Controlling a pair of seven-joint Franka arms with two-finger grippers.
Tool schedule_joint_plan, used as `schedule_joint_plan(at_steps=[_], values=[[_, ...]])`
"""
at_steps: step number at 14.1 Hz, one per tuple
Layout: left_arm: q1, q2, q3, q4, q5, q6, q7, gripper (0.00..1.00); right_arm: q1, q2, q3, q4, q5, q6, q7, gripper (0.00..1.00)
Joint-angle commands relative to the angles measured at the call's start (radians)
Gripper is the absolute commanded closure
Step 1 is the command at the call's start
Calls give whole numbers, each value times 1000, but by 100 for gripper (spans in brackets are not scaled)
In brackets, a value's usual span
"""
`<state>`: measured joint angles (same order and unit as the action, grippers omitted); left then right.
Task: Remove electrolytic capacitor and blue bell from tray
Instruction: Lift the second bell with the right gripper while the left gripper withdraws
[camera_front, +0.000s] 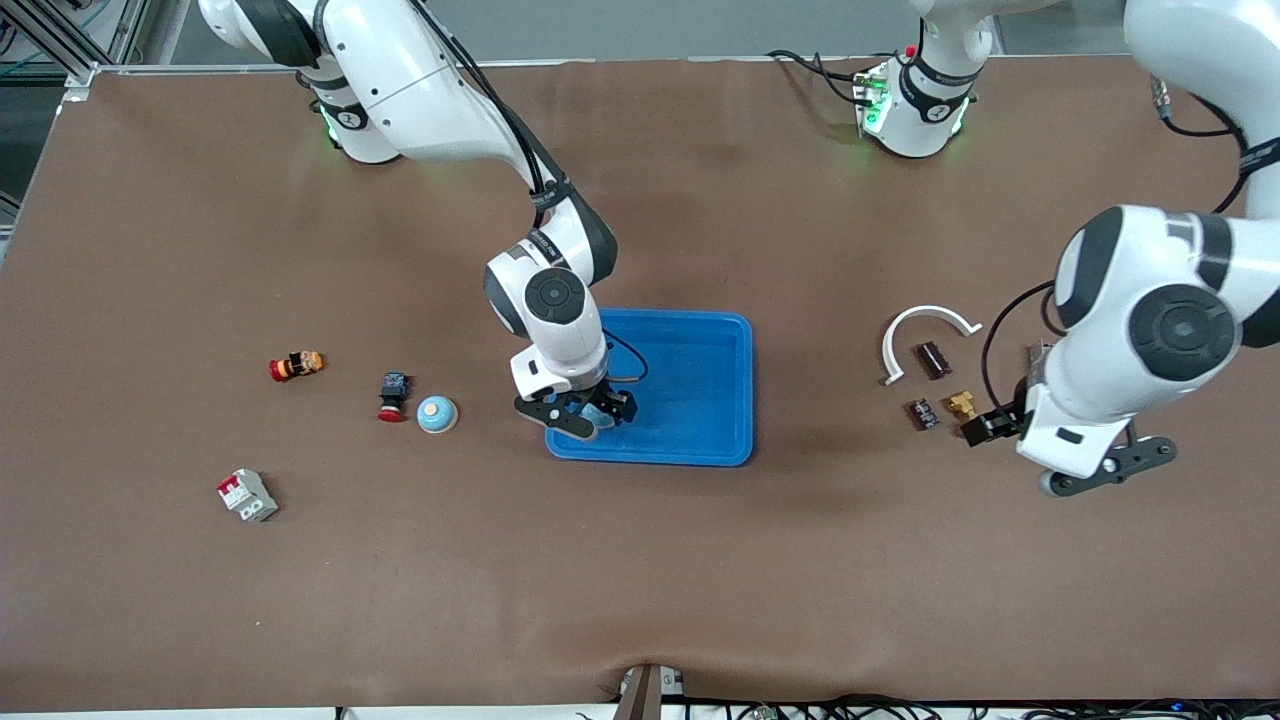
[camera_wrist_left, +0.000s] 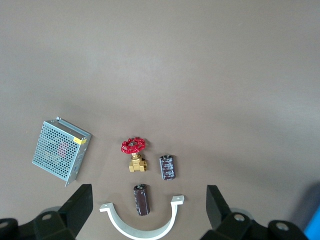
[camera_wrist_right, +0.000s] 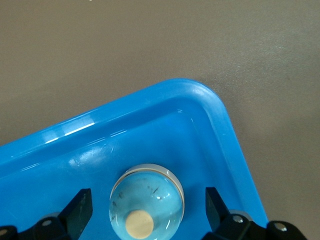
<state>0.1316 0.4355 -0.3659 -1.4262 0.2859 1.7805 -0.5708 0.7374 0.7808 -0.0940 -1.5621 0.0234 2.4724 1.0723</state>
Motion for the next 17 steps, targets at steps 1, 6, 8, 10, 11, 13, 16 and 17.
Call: schedule_joint_plan(at_steps=[1, 6, 8, 10, 11, 13, 16, 17], values=[[39, -81, -11, 20, -69, -53, 61, 0, 0, 32, 4, 28, -17, 23, 23, 0], [92, -195, -11, 20, -160, -139, 230, 0, 3, 38, 4, 28, -17, 30, 24, 0], [82, -233, 2, 18, -175, -164, 256, 0, 4, 38, 5, 28, -17, 28, 23, 0], [41, -279, 33, 9, -175, -194, 299, 0, 11, 37, 5, 30, -13, 26, 23, 18], [13, -300, 71, 7, -177, -228, 319, 0, 14, 35, 5, 30, -11, 26, 24, 27], [-45, -345, 149, -8, -206, -269, 351, 0, 14, 35, 5, 28, -11, 26, 24, 34], [-151, -431, 293, -83, -237, -280, 454, 0, 20, 34, 5, 30, -13, 28, 26, 51], [-168, -445, 315, -95, -238, -282, 463, 0, 22, 32, 5, 28, -13, 27, 25, 54]])
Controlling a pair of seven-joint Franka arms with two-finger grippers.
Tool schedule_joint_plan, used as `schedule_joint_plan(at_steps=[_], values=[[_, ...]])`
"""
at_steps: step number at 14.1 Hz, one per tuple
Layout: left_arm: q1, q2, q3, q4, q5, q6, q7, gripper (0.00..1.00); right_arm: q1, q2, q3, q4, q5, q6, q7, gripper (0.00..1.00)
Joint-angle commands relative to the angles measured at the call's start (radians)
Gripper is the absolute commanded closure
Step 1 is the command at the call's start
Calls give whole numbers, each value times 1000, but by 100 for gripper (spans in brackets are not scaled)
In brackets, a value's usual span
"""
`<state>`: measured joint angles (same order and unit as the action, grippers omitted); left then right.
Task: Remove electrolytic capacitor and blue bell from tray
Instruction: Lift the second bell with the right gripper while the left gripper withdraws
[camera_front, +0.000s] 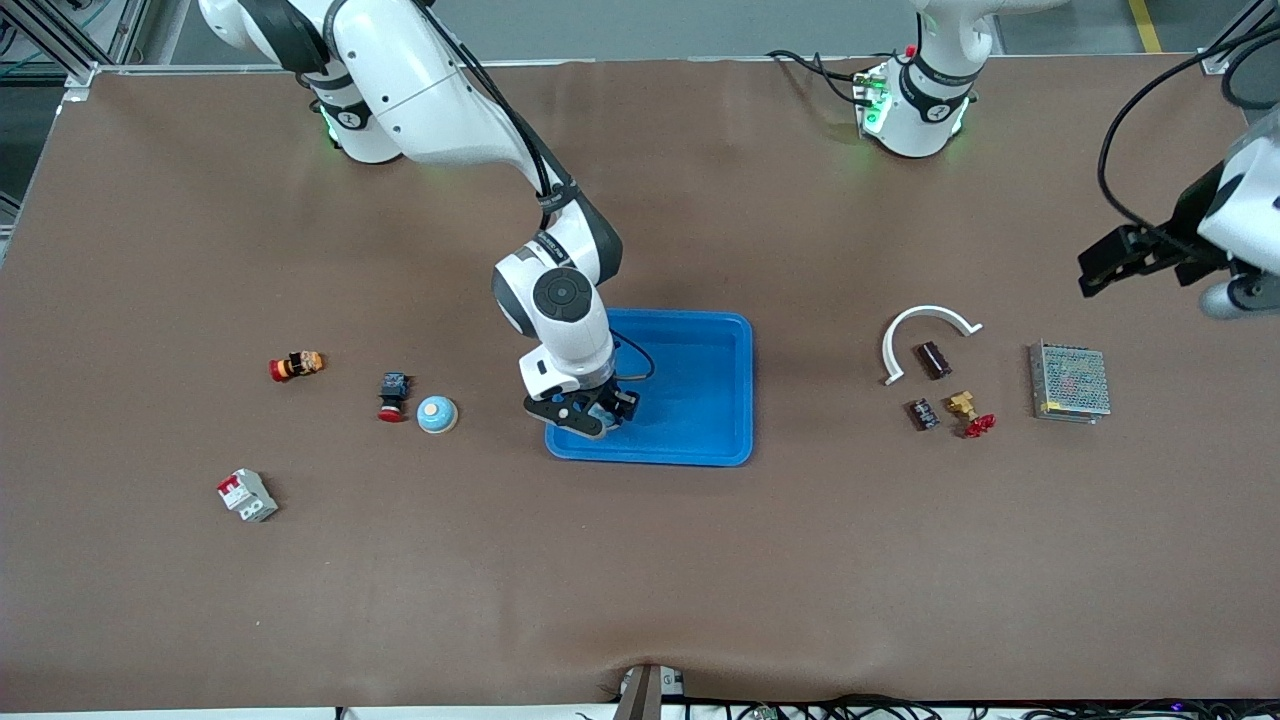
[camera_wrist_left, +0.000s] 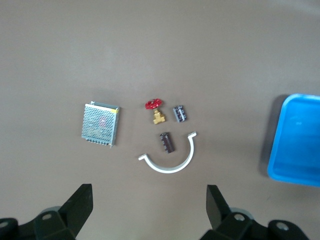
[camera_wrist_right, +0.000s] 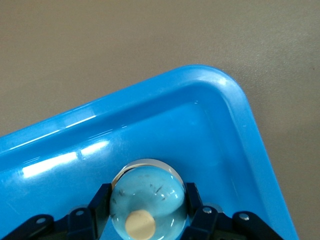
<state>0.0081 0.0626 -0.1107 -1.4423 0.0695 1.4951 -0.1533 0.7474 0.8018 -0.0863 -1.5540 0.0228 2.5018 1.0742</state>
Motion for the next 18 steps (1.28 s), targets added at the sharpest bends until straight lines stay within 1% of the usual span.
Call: schedule_joint_plan(at_steps=[1, 2, 5, 7, 10, 12, 15, 16, 18], values=[[-53, -81, 72, -84, -22, 2, 47, 0, 12, 10, -3, 21, -12, -4, 21, 55], [-59, -89, 81, -82, -23, -6, 47, 0, 12, 7, -3, 22, -9, -9, 18, 55], [-60, -99, 74, -78, -24, -29, 43, 0, 9, -15, -1, 41, 2, -59, 15, 55], [-54, -90, 74, -79, -56, -26, 46, 0, 4, -27, 0, 77, 2, -130, 13, 55], [-54, -90, 74, -79, -56, -27, 43, 0, -13, -65, -1, 127, -1, -266, 1, 55], [-54, -93, 72, -76, -56, -29, 41, 0, -39, -101, -1, 153, 2, -357, -87, 55], [-53, -89, 72, -79, -56, -29, 43, 0, -106, -157, -1, 155, 0, -455, -258, 55], [-53, -89, 72, -79, -56, -29, 38, 0, -129, -173, -1, 155, 2, -484, -314, 55], [-53, -89, 71, -79, -56, -29, 37, 0, -163, -184, -1, 153, 0, -500, -390, 55]])
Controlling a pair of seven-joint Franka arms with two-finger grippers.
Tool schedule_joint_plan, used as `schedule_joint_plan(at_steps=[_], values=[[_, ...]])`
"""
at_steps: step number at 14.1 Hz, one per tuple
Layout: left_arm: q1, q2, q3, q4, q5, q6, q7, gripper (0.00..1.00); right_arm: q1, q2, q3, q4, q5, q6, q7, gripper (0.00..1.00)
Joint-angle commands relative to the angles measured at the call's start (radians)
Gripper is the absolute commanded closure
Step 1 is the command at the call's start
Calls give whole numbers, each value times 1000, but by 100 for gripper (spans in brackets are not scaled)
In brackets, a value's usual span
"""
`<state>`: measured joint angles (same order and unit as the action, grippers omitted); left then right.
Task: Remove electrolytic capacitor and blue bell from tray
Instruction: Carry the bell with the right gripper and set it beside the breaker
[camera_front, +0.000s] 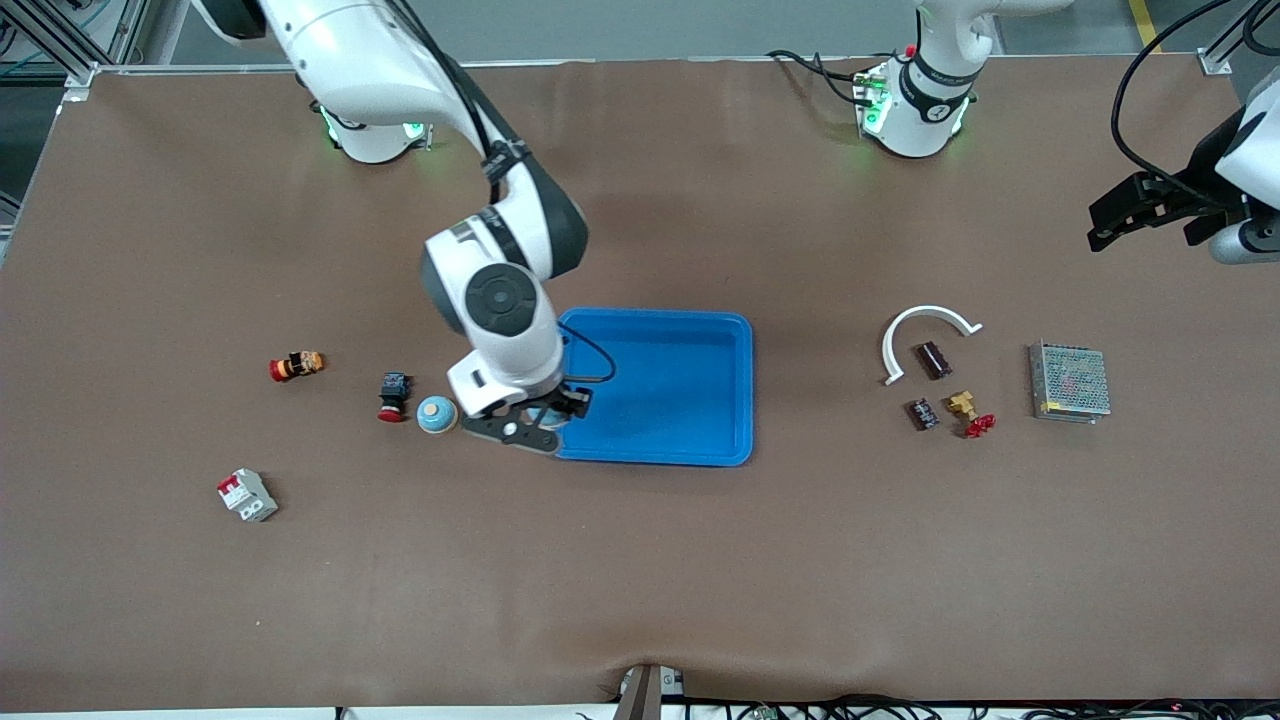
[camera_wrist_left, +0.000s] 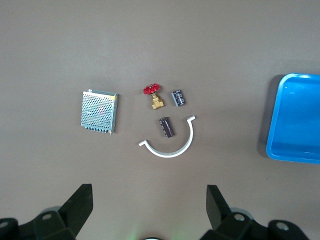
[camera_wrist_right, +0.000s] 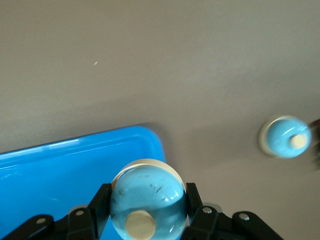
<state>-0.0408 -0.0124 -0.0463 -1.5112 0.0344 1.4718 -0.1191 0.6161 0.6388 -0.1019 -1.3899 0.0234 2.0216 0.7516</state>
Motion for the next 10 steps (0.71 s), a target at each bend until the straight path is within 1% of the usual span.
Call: schedule_joint_plan(at_steps=[1, 4, 10], values=[[-4, -15, 6, -12, -22, -5, 2, 0, -41, -21, 11, -12, -2, -23, -99, 55], [-8, -14, 6, -10, -22, -4, -2, 0, -119, -27, 13, -18, 0, -49, -286, 55], [-13, -11, 5, -14, -24, -2, -7, 0, -289, -25, 16, -32, 4, -49, -694, 55]])
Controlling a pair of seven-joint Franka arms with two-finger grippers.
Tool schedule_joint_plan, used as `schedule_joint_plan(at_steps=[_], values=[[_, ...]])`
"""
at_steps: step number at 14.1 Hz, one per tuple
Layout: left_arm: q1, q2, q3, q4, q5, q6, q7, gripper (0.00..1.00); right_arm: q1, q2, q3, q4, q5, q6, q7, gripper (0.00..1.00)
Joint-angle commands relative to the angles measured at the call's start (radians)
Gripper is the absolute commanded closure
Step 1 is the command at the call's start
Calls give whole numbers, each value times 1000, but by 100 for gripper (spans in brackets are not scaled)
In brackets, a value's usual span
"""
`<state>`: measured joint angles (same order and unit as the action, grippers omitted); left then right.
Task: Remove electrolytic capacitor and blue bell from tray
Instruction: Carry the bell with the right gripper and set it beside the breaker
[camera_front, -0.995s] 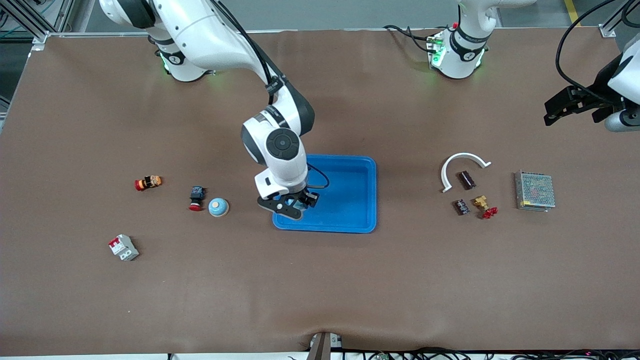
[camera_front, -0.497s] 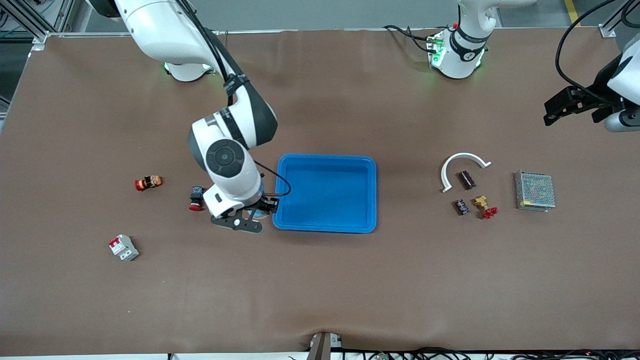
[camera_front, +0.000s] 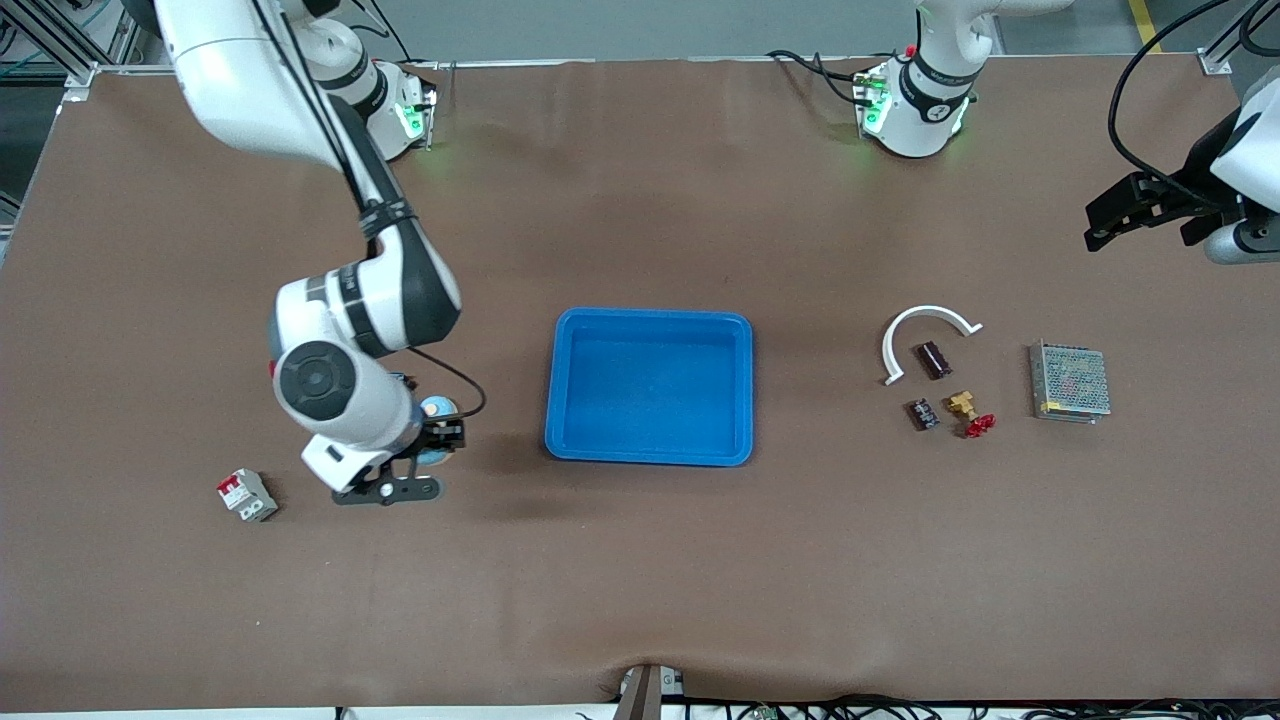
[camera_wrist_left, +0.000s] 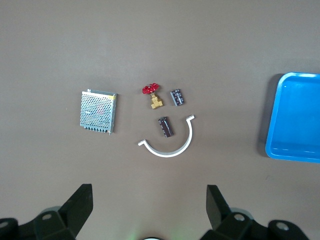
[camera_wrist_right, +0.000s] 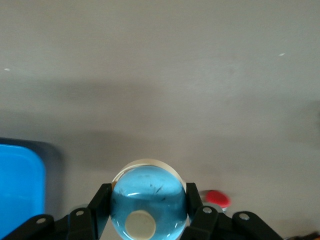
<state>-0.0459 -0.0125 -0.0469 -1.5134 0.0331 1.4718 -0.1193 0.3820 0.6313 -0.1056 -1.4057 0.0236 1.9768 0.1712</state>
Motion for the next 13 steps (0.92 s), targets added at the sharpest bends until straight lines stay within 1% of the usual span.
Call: schedule_joint_plan(at_steps=[1, 3, 6, 9, 11, 13], values=[[-8, -12, 5, -11, -22, -2, -8, 0, -84, -15, 20, -16, 9, -3, -180, 55], [-8, -11, 5, -10, -22, -1, -6, 0, -126, -10, 18, -16, 32, 5, -289, 55], [-8, -11, 4, -10, -22, -1, -6, 0, -179, 1, 20, -24, 33, 37, -415, 55], [-8, -3, 5, -8, -22, 2, -6, 0, -216, 16, 20, -59, 42, 109, -507, 55], [-6, 2, 5, -7, -22, 4, -6, 0, -232, 27, 20, -82, 84, 155, -576, 55], [-5, 3, 5, -7, -22, 4, -6, 0, -250, 59, 20, -91, 101, 200, -625, 55]])
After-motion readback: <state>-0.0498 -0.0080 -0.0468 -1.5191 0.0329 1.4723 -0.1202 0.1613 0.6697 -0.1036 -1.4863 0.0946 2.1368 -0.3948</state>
